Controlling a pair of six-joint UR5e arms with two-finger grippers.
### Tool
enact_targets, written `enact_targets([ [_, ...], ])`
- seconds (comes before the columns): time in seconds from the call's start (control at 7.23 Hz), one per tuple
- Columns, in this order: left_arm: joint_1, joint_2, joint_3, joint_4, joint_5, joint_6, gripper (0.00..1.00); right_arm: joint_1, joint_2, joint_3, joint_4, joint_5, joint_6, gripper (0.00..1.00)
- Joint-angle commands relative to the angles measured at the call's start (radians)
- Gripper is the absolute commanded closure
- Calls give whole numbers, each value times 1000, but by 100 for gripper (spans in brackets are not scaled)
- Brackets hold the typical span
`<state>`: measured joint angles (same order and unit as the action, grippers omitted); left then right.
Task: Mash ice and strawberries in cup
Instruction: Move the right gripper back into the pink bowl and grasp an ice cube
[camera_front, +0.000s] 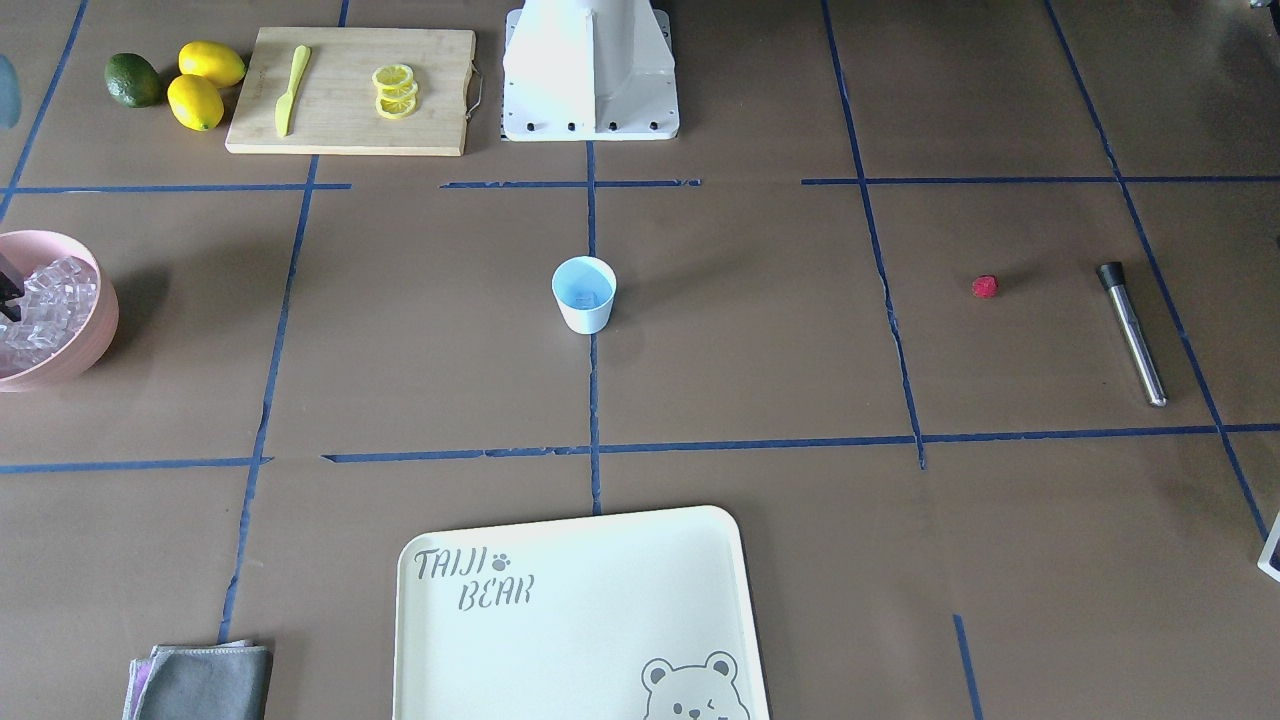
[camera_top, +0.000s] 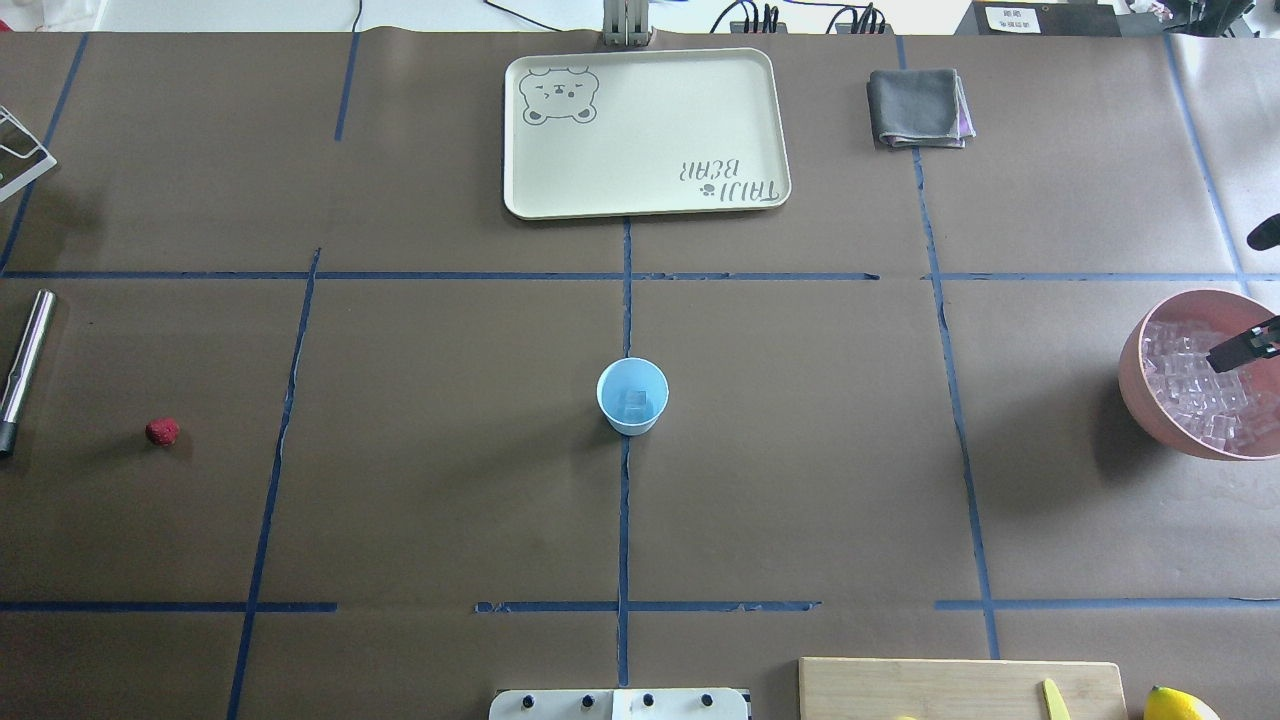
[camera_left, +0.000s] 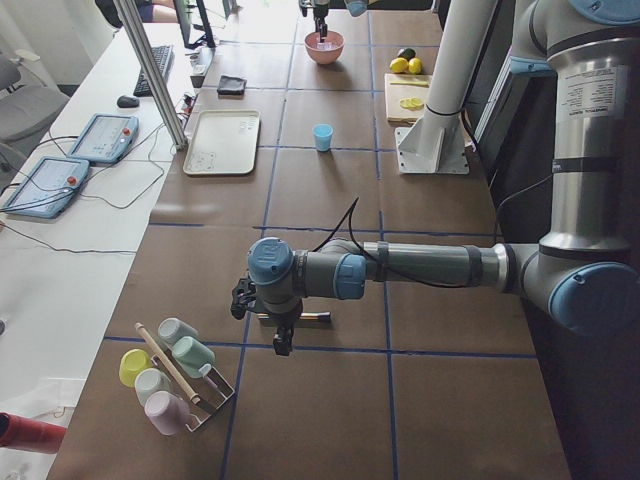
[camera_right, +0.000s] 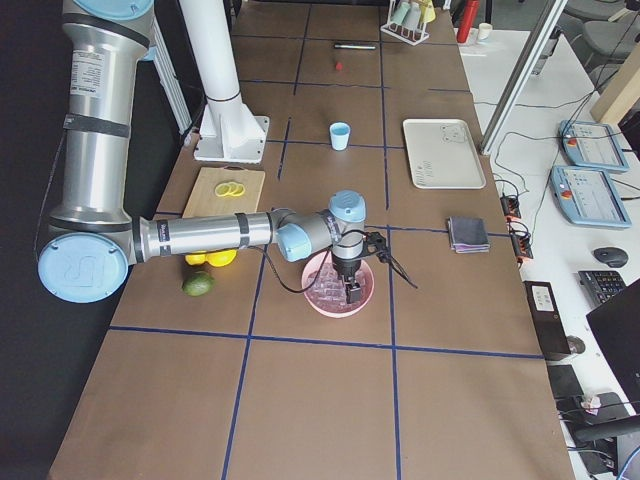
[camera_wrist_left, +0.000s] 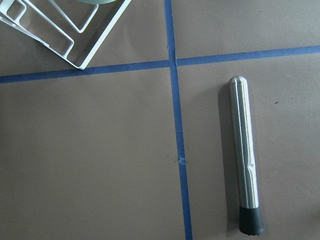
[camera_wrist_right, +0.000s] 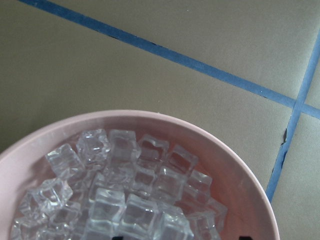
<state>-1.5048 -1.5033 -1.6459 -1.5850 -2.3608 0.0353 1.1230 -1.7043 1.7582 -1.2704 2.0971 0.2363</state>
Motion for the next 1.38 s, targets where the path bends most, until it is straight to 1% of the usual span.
enact_targets([
  [0.0, 0, 0, 0, -1, 0, 0, 0, -11, 2, -2, 0, 3, 12, 26],
  [0.42, 0, 0, 1, 0, 0, 0, 0, -22, 0, -11, -1, 0, 15, 36],
  [0.55, 0, 0, 1, -1, 0, 0, 0, -22, 2, -16, -1, -2, 14, 43],
  [0.69, 2, 0, 1, -1, 0, 0, 0, -22, 3, -17, 0, -2, 14, 52],
  [1.11, 2, 0, 1, -1, 0, 0, 0, -20, 8, -13, 0, 0, 11, 89],
  [1.25, 2, 0, 1, -1, 0, 0, 0, -19, 8, -8, 0, 3, 9, 96],
])
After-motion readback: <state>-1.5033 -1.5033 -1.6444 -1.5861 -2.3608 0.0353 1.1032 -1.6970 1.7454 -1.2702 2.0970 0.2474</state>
